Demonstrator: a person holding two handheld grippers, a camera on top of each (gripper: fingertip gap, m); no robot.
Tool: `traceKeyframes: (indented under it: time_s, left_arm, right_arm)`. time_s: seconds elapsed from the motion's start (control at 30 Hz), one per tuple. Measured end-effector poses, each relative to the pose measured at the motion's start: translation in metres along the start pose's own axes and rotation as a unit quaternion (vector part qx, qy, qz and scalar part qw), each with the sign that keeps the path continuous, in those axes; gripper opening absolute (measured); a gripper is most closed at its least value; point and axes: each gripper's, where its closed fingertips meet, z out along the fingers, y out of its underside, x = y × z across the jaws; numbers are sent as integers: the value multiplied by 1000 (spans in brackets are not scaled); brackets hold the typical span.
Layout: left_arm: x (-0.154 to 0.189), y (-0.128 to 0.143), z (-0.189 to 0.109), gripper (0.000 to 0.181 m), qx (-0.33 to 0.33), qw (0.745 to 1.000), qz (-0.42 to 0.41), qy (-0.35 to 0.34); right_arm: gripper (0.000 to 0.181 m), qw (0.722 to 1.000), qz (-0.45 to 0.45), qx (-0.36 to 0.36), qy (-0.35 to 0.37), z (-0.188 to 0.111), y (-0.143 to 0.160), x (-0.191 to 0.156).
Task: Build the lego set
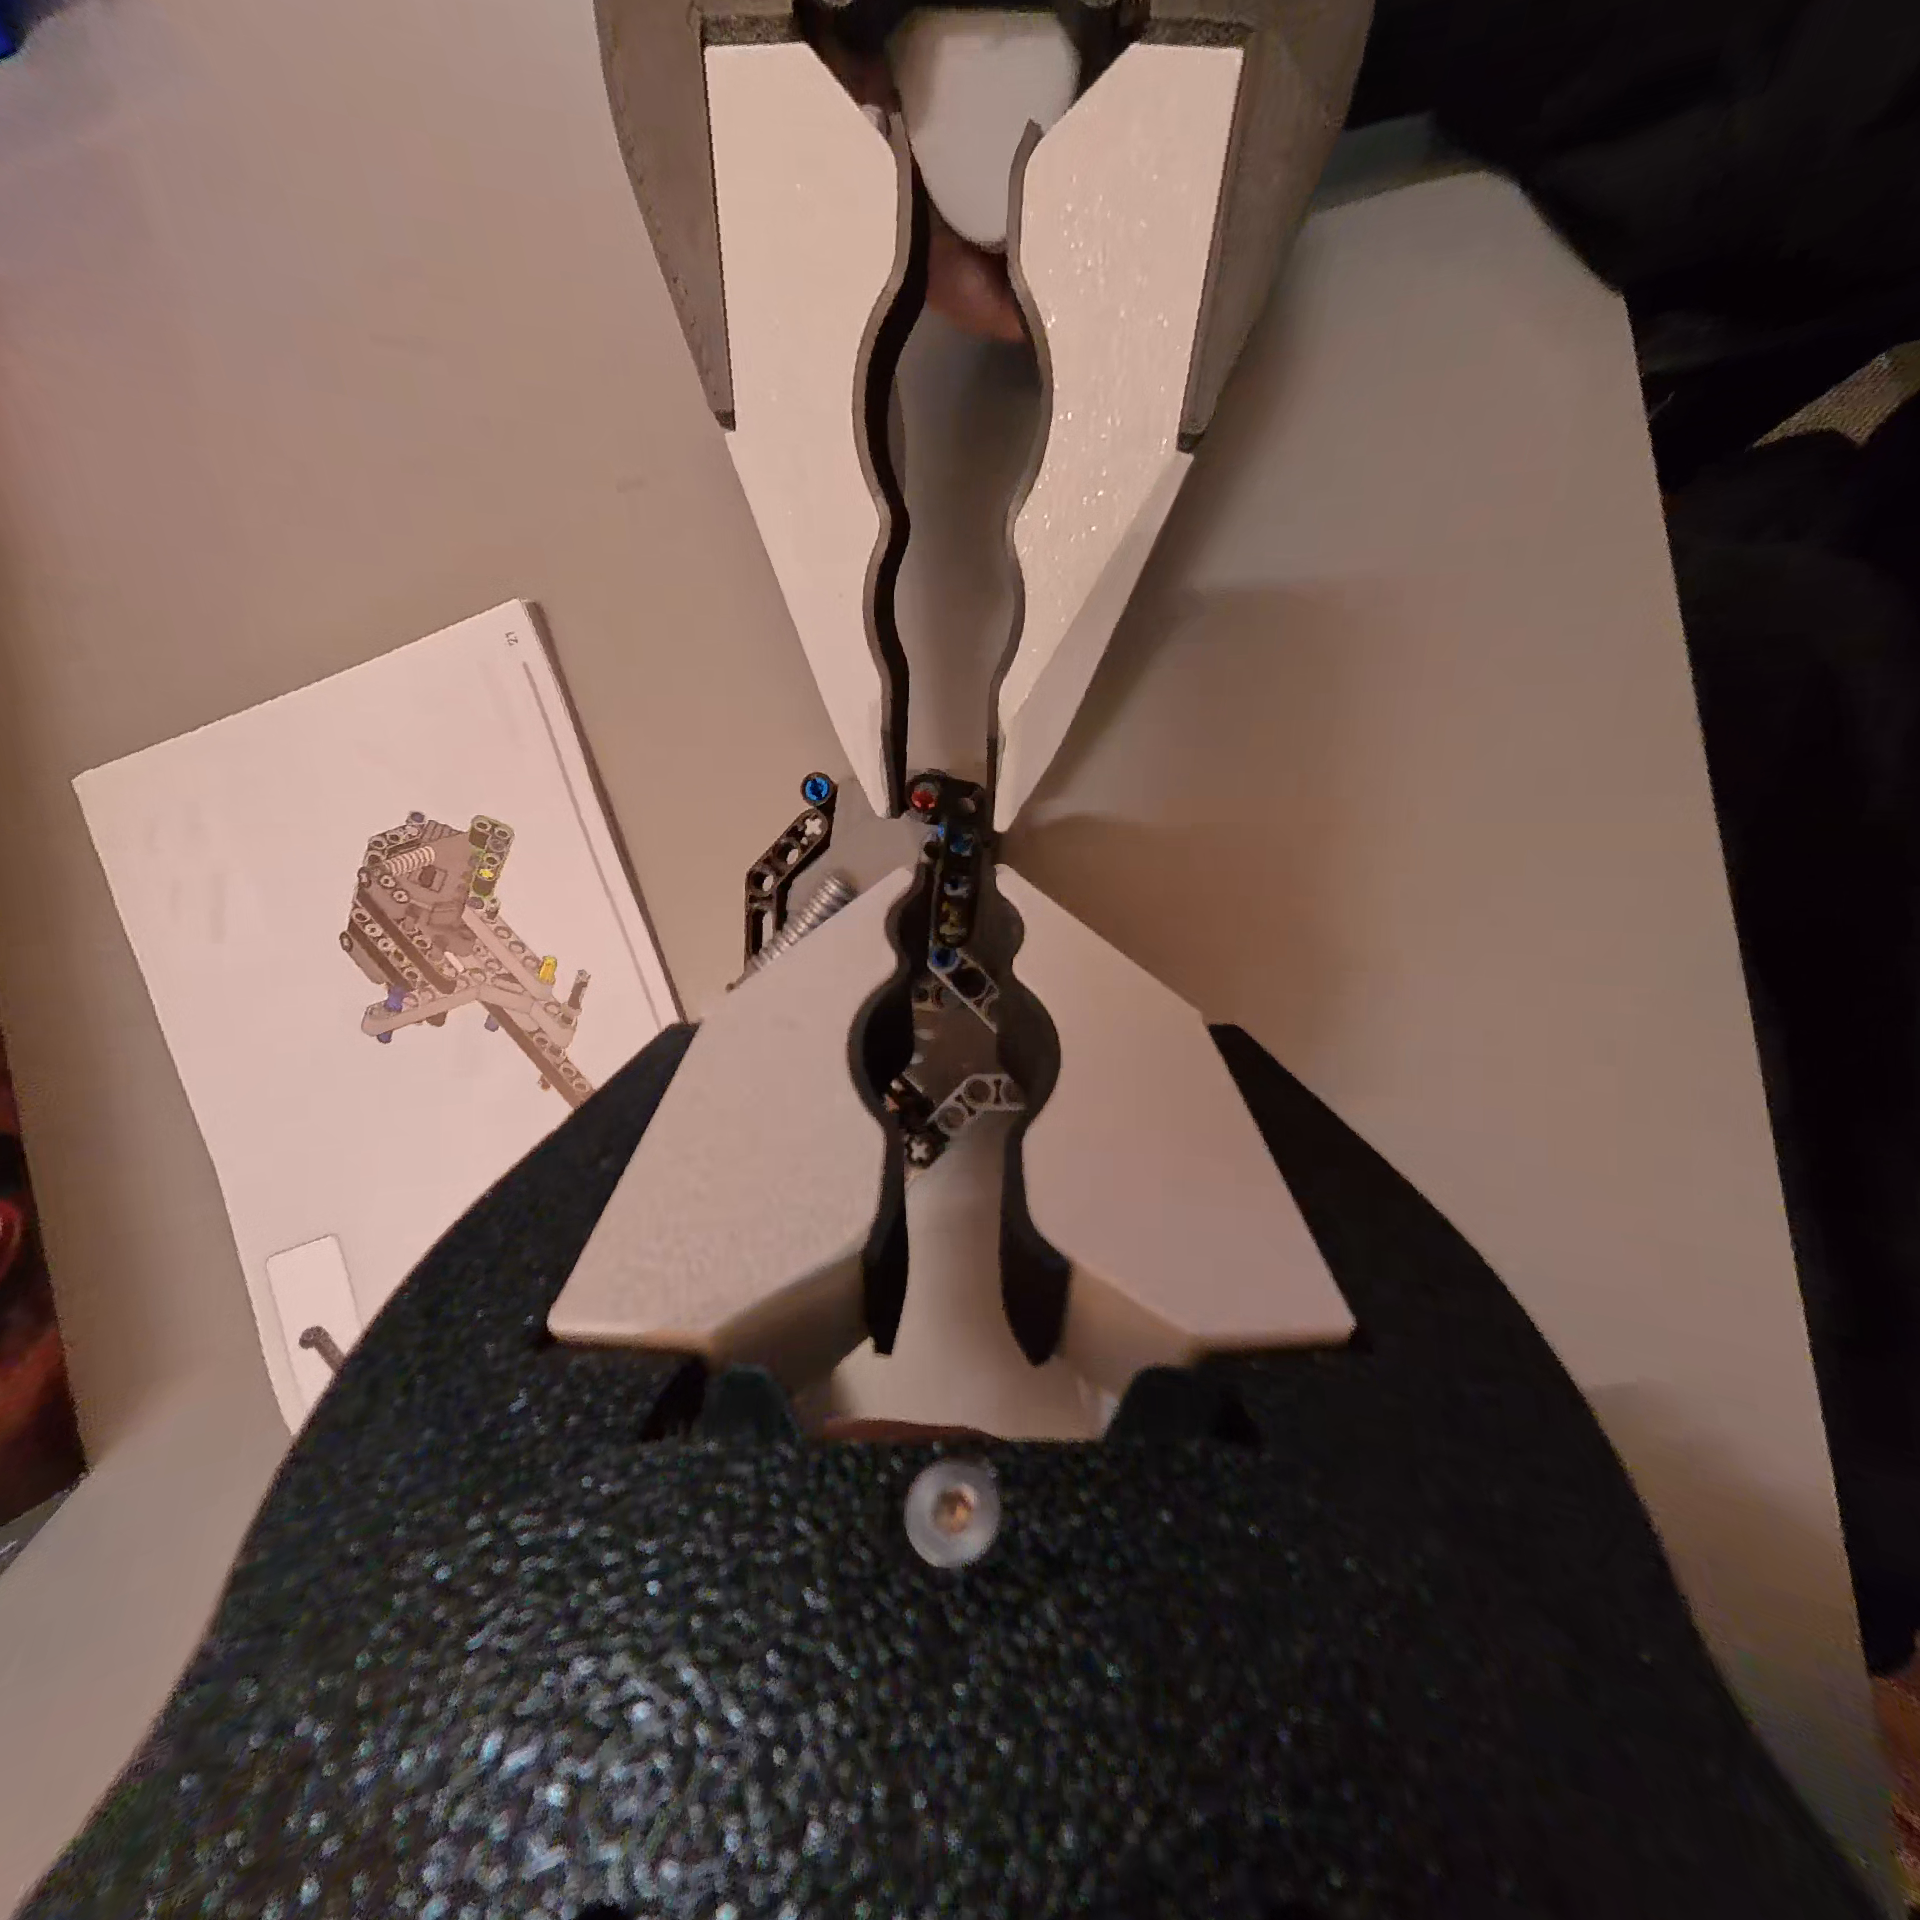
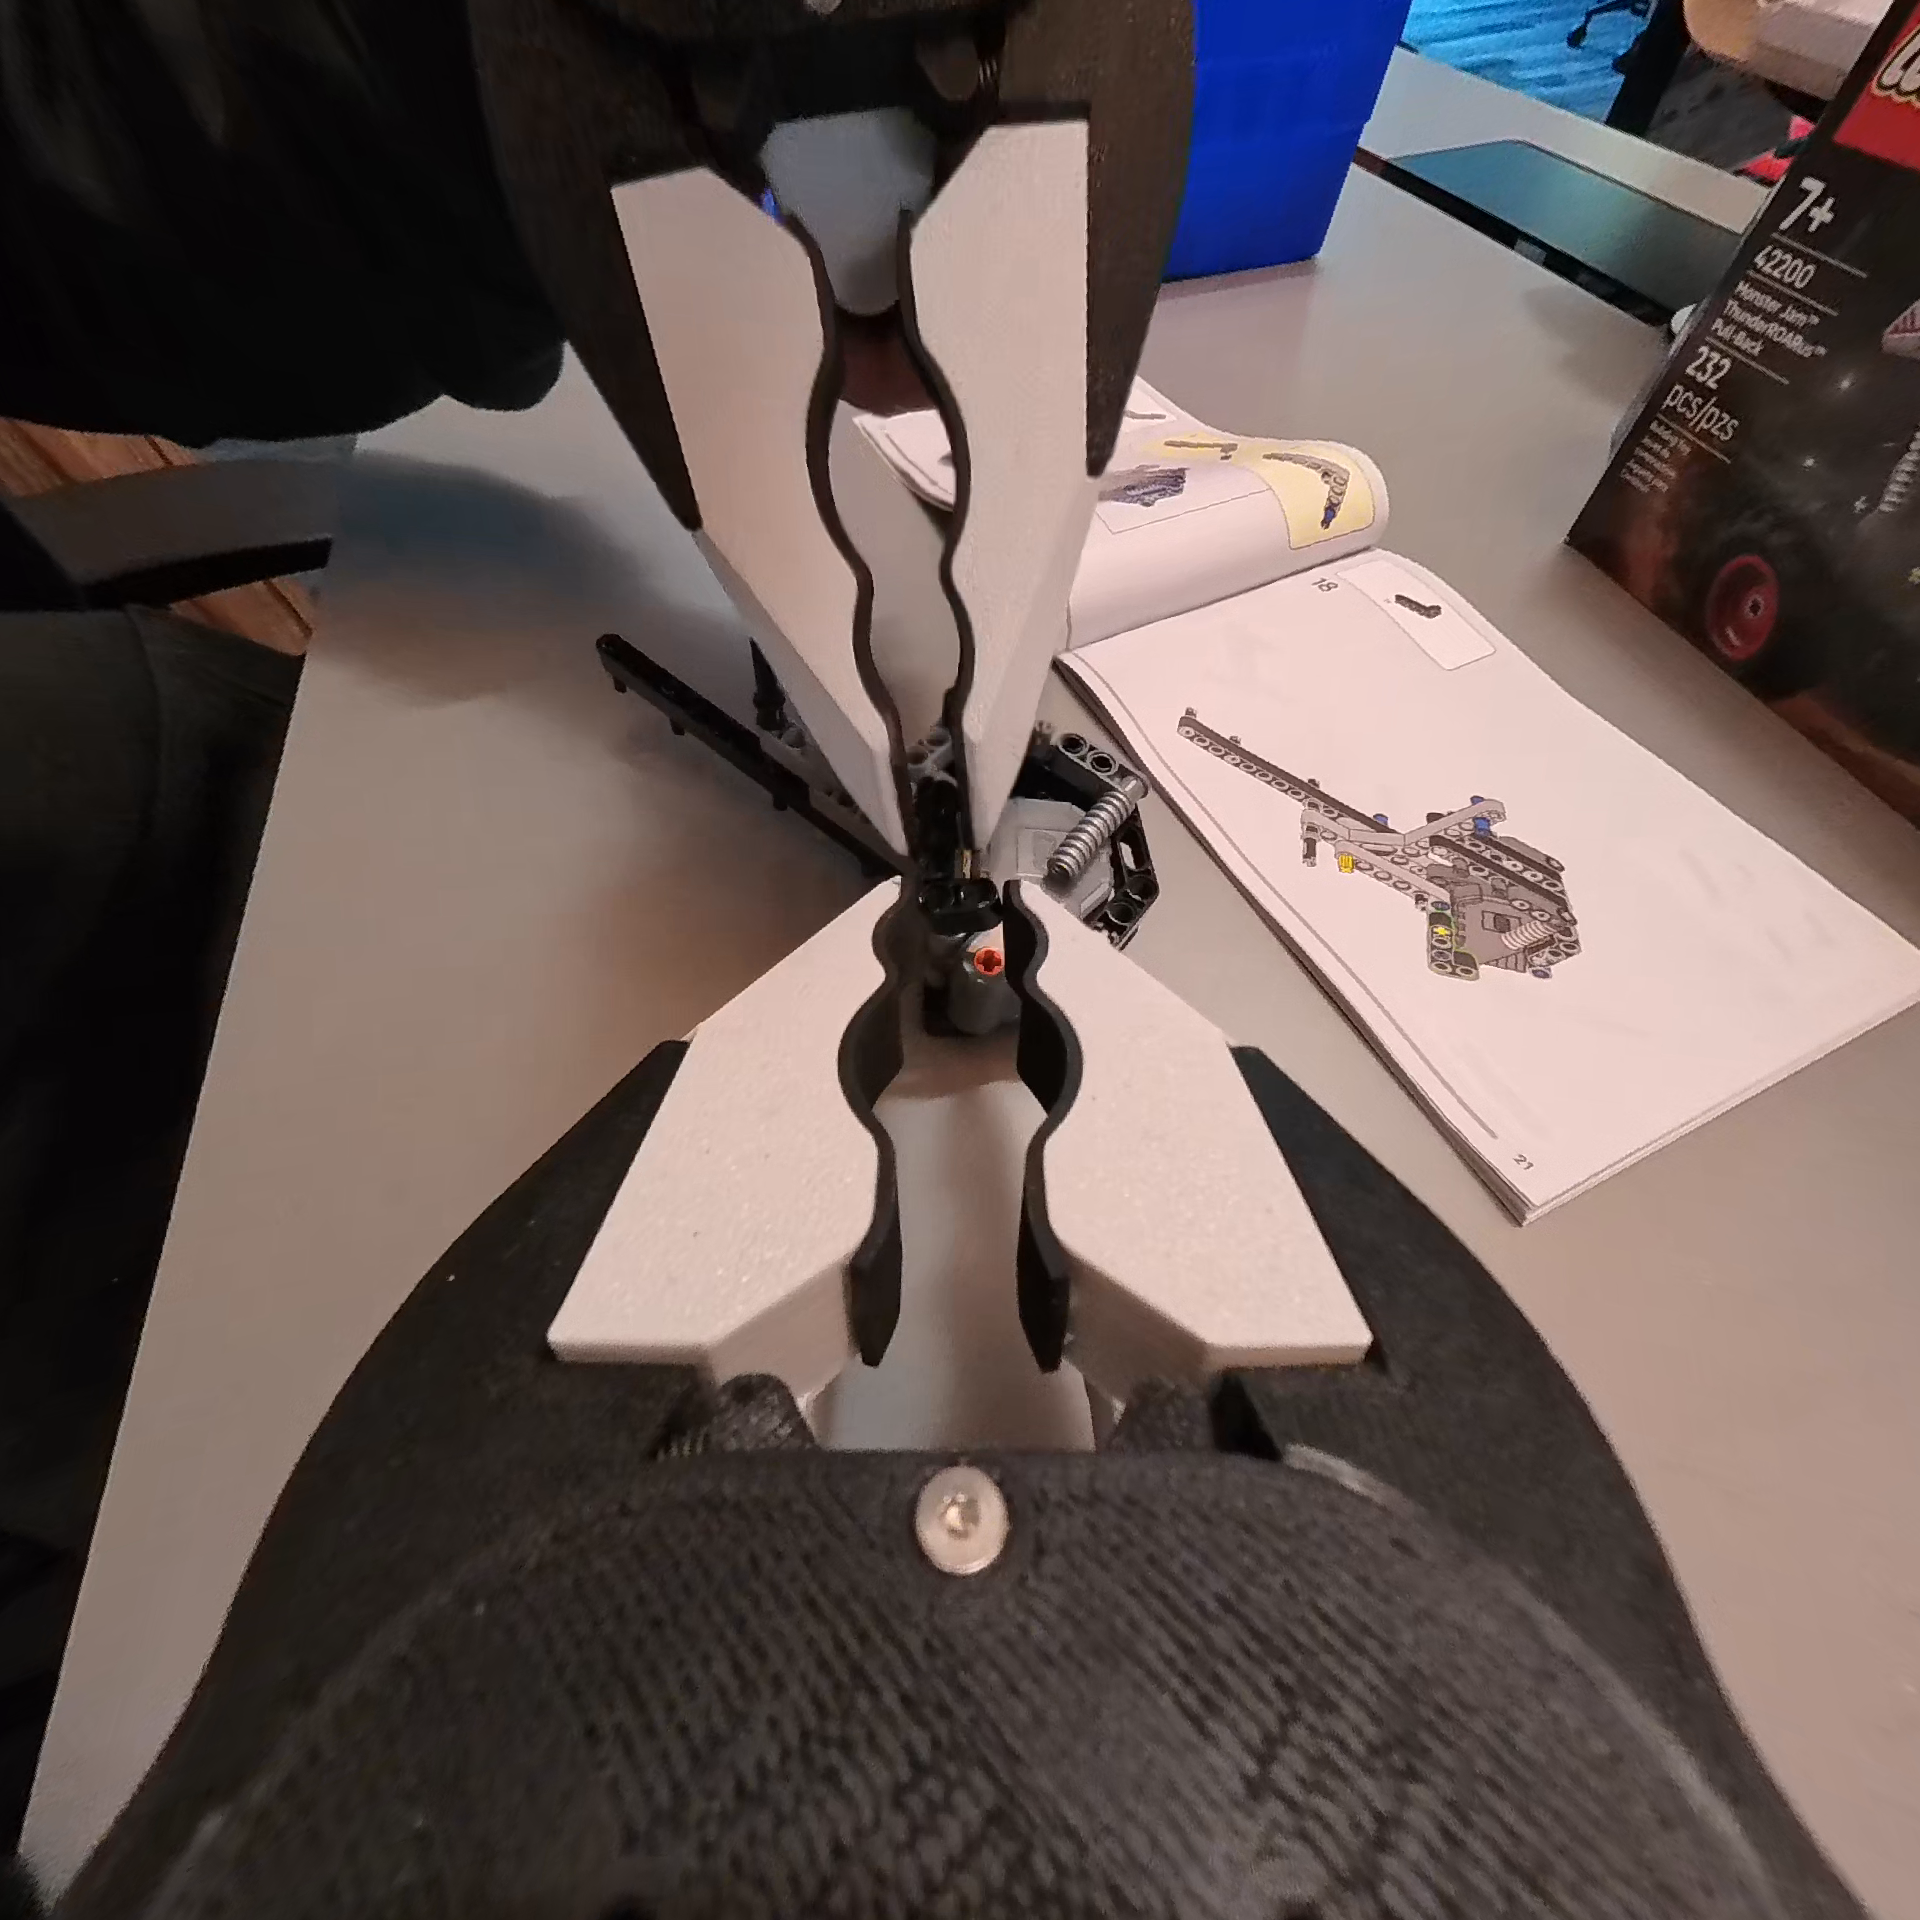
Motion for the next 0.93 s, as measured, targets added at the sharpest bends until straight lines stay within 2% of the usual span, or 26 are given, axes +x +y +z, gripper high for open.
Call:
traceKeyframes:
  time_s: [0.03,0.2,0.33,0.5,0.93]
  left_arm:
    - [0,1,2,7,-6,1000,2,0]
    - [-1,2,5,5,-15,1000,5,2]
    - [-2,3,4,5,-8,1000,-8,20]
    - [-3,5,4,5,-12,999,-7,37]
    - [-1,6,3,5,-65,994,23,90]
  right_arm:
    - [13,1000,2,0,-1,0,0,0]
    - [14,1000,-1,0,2,0,0,1]
    - [27,1000,-19,-9,-3,-1,4,-3]
    - [28,1000,-4,16,2,-7,-2,1]
    - [23,1000,-8,6,20,-3,0,7]
